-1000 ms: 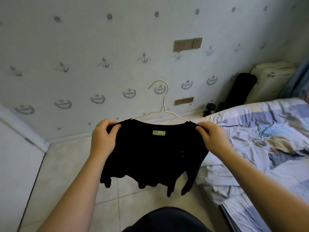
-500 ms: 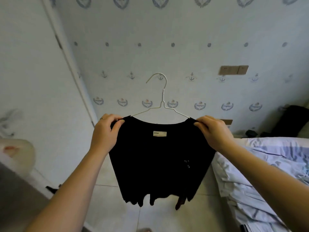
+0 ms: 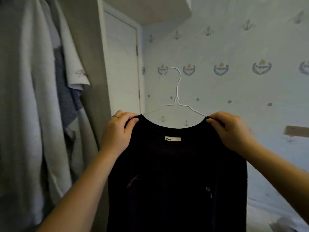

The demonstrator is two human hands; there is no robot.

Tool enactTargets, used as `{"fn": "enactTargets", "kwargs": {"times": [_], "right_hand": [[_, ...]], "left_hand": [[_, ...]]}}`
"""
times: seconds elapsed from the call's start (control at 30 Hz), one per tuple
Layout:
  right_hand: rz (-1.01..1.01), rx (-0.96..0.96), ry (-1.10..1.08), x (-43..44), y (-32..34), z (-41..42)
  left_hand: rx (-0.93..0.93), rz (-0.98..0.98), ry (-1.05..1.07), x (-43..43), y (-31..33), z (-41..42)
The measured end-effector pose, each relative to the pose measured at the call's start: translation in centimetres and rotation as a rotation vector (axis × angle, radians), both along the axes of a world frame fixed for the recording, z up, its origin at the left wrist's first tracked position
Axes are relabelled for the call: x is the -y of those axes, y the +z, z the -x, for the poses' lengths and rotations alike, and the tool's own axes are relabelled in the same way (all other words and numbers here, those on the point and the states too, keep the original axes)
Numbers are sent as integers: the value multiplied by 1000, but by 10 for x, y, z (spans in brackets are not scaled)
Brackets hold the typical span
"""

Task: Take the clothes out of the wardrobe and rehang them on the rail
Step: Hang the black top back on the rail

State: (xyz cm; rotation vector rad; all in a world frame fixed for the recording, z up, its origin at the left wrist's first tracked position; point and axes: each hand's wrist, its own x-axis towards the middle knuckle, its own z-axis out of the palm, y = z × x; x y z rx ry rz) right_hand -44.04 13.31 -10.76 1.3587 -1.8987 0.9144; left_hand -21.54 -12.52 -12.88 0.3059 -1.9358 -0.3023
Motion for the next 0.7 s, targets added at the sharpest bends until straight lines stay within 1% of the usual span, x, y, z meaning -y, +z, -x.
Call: {"fn": "enactTargets", "kwargs": {"times": [0.13, 0.37, 0.5, 0.6, 0.7], "right_hand": [[73, -85, 119, 35, 49, -43], [182, -220, 238, 88, 135, -108], [205, -296, 298, 121, 184, -142], [200, -296, 342, 149, 218, -164], [199, -255, 376, 182, 251, -185]], "left_hand": [[-76, 159, 125, 17, 51, -58], [-205, 355, 288, 54, 145, -142], [-241, 409, 368, 83, 197, -181], [-258, 441, 422, 111, 232, -205], [-252, 430, 475, 142, 263, -226]]}}
